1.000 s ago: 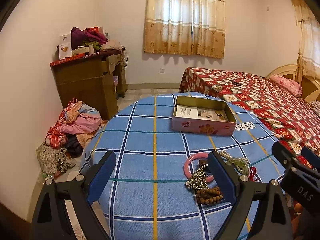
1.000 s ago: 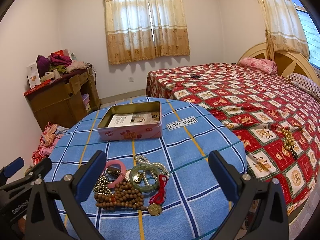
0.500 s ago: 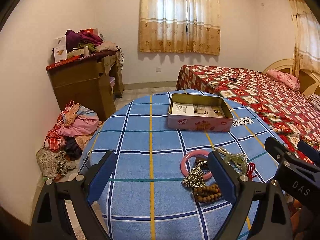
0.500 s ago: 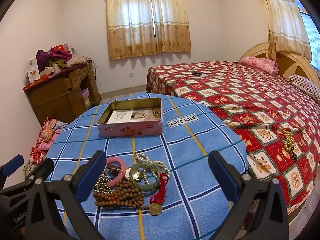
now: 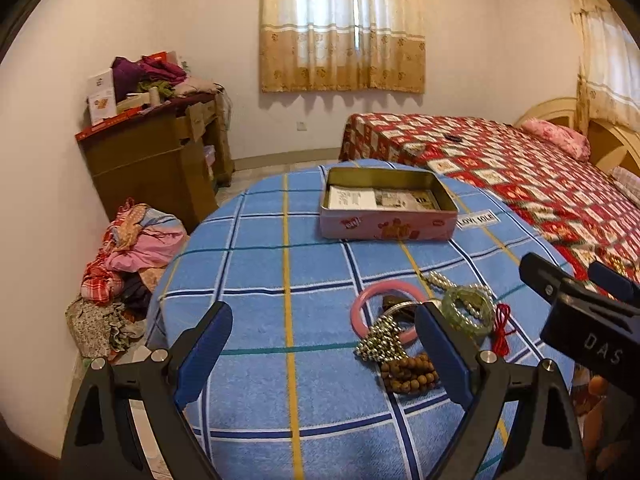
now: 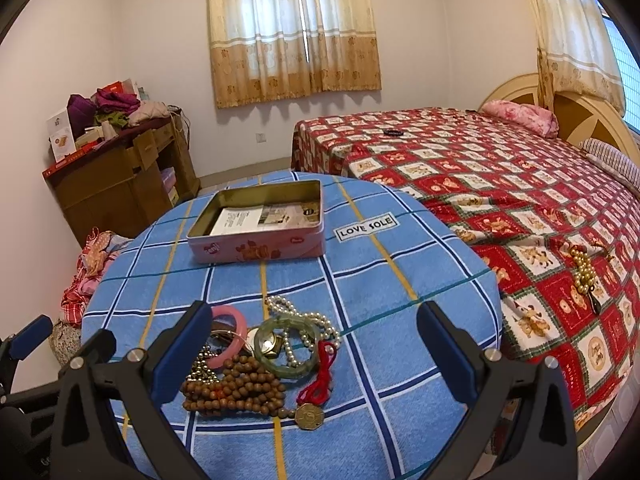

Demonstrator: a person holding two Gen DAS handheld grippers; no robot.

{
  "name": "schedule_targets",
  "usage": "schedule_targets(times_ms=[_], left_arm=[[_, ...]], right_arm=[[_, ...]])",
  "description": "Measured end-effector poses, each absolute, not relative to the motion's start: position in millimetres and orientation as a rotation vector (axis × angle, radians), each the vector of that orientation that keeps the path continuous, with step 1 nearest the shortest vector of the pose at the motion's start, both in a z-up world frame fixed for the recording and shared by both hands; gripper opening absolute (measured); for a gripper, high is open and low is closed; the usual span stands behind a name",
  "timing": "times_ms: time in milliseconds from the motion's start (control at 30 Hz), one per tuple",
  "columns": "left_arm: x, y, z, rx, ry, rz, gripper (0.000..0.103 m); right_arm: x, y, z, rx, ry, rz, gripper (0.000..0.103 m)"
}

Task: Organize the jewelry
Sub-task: 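Grasp the brown wooden bead strand with the left gripper while the right gripper grasps the green jade bracelet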

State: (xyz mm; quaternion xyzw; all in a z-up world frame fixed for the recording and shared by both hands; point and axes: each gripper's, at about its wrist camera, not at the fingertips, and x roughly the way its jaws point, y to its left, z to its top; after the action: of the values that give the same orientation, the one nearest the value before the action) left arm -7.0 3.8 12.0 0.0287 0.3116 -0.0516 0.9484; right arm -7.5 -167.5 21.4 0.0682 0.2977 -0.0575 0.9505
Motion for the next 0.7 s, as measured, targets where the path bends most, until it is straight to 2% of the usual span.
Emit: schedule_targets(times_ms=[167, 233, 300, 333, 400, 433, 467, 700], left_arm=[[-5, -5, -4, 0.107, 0.687, -0.222, 0.093], [-5, -10, -10, 0.112, 0.711, -0.305, 0.093], [-7, -15, -12, 0.118, 0.7, -0.342, 0.093], [-9, -20, -14, 0.121, 0.694, -0.377, 0.091], [-8, -28, -19, 0.13, 0.724, -0.443, 0.067], [-6, -33, -24, 0.13, 0.752, -0.475, 0.049], [-5, -36, -29, 0.126, 0.776, -0.493, 0.04], [-1, -57, -41, 0.158, 0.787, -0.543, 0.04]], right_arm=[[-4, -177, 13, 0.12, 0.626, -0.13, 0.103], [-4, -183, 8, 0.103, 0.629, -0.141, 0.1], [-5, -190, 2, 0.099, 0.643, -0.165, 0.081], [-4, -195, -2, 0.116, 0.655, -0.169, 0.078], [-3, -205, -9, 0.164, 0.68, -0.167, 0.074], [-4, -210, -12, 0.187, 0.686, -0.176, 0.074], [-4, -213, -13, 0.197, 0.687, -0.182, 0.074], [-5, -225, -16, 0.245, 0.693, -0.193, 0.074]])
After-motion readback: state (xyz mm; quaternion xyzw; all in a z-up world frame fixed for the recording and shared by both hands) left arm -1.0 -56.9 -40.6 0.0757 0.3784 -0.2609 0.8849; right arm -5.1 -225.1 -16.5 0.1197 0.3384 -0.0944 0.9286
